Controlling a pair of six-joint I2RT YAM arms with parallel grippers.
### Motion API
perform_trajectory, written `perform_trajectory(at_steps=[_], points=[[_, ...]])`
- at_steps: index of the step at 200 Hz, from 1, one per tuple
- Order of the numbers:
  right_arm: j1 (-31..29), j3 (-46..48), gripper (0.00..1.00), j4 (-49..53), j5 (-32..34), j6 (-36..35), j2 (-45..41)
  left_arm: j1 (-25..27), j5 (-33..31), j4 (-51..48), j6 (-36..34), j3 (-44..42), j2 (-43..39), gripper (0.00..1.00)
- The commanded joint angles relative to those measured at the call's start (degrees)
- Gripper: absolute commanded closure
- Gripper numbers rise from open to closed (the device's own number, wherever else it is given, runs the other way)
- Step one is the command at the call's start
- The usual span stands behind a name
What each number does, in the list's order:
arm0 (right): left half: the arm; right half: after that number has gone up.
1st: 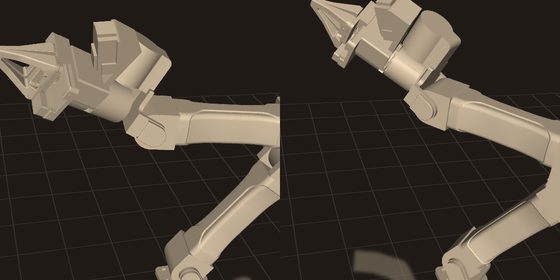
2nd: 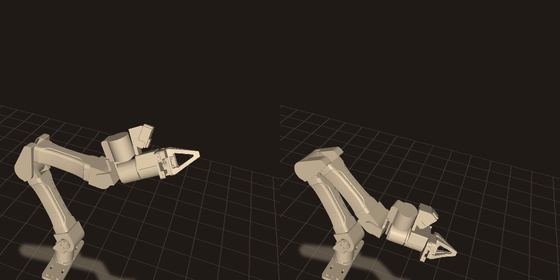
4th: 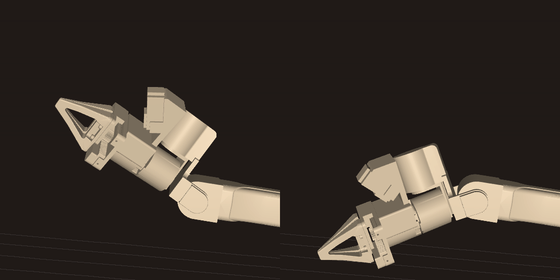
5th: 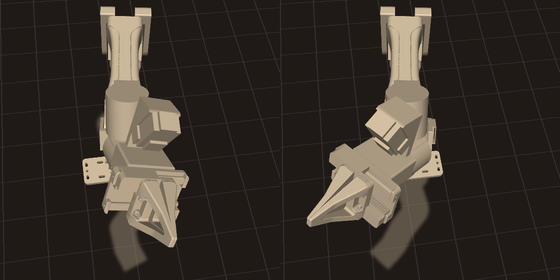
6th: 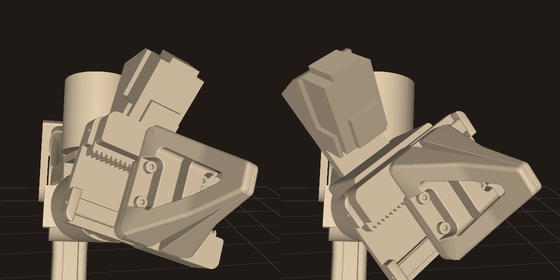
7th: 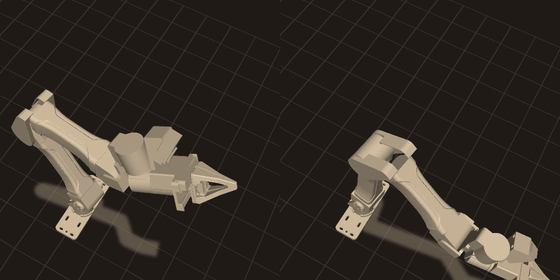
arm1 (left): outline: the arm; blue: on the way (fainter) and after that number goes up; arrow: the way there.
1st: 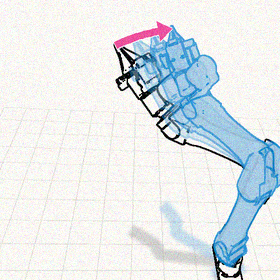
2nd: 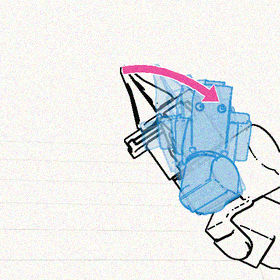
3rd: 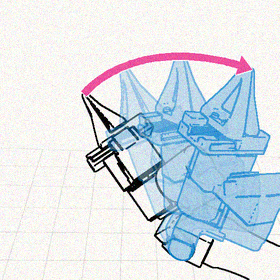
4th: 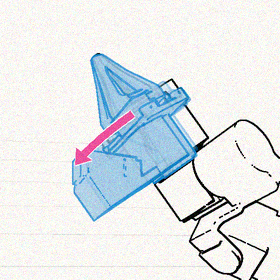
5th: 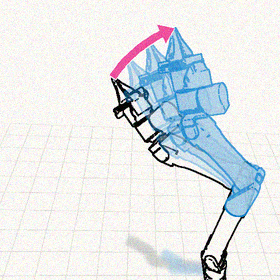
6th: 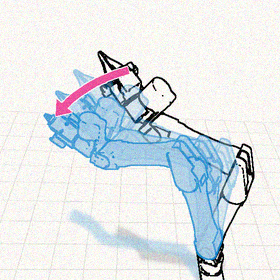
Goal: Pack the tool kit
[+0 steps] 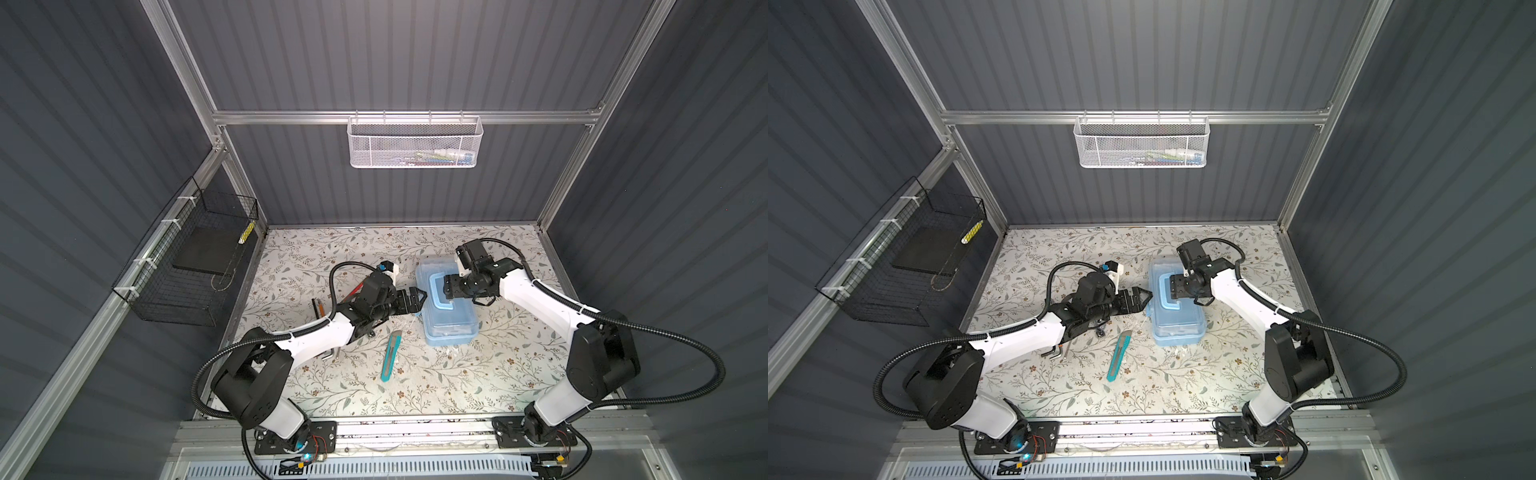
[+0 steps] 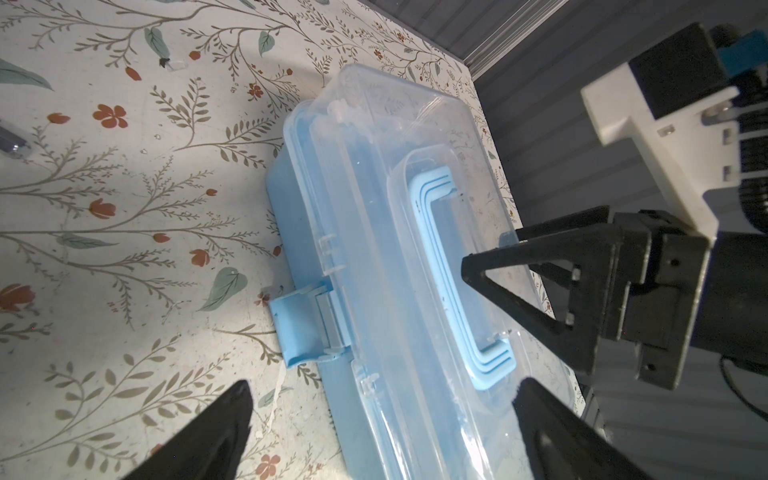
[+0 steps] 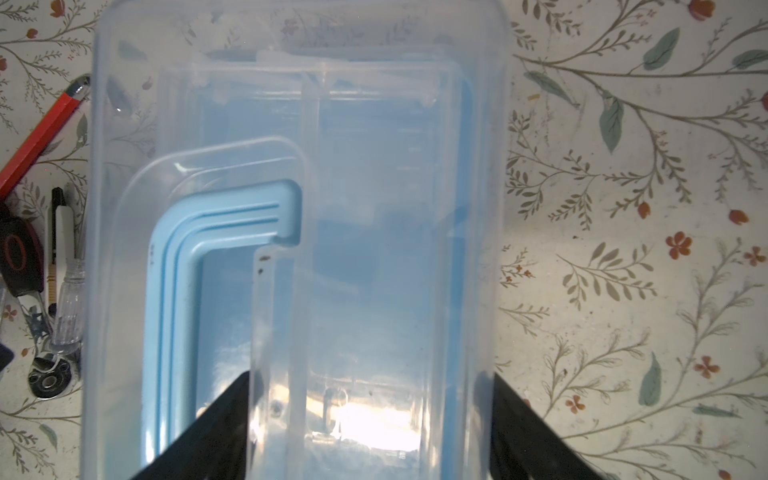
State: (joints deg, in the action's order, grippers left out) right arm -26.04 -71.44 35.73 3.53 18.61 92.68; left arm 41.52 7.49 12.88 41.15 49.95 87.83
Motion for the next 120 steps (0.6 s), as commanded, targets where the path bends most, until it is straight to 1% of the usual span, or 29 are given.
perform_trajectory(at_steps=[1,10,24,49,80,97,120], points=[[-0.33,0.07,0.26,4.64,2.20,-2.18,1.30,-0.38,0.86,1.00,0.76,-1.09,-1.96,0.00],[-0.20,0.55,0.29,4.11,1.24,-2.13,0.87,-0.38,0.95,1.24,0.97,-1.09,-1.90,0.00],[0.33,1.60,0.30,2.42,-0.76,-1.75,-0.33,-0.39,1.39,1.76,1.33,-1.03,-1.74,0.00],[2.99,4.74,0.31,-2.09,-10.02,-0.65,-3.38,-0.45,3.62,3.97,1.94,-0.93,-1.44,0.00],[5.24,7.71,0.32,-5.99,-17.45,0.38,-6.59,-0.38,7.17,6.19,2.43,0.35,-0.51,0.00],[6.45,9.09,0.31,-7.80,-20.11,1.57,-8.24,-0.38,8.26,6.31,2.68,1.27,0.21,0.00],[7.71,10.15,0.31,-8.76,-22.13,2.15,-9.42,-0.38,9.87,8.45,4.29,1.36,1.08,0.00]])
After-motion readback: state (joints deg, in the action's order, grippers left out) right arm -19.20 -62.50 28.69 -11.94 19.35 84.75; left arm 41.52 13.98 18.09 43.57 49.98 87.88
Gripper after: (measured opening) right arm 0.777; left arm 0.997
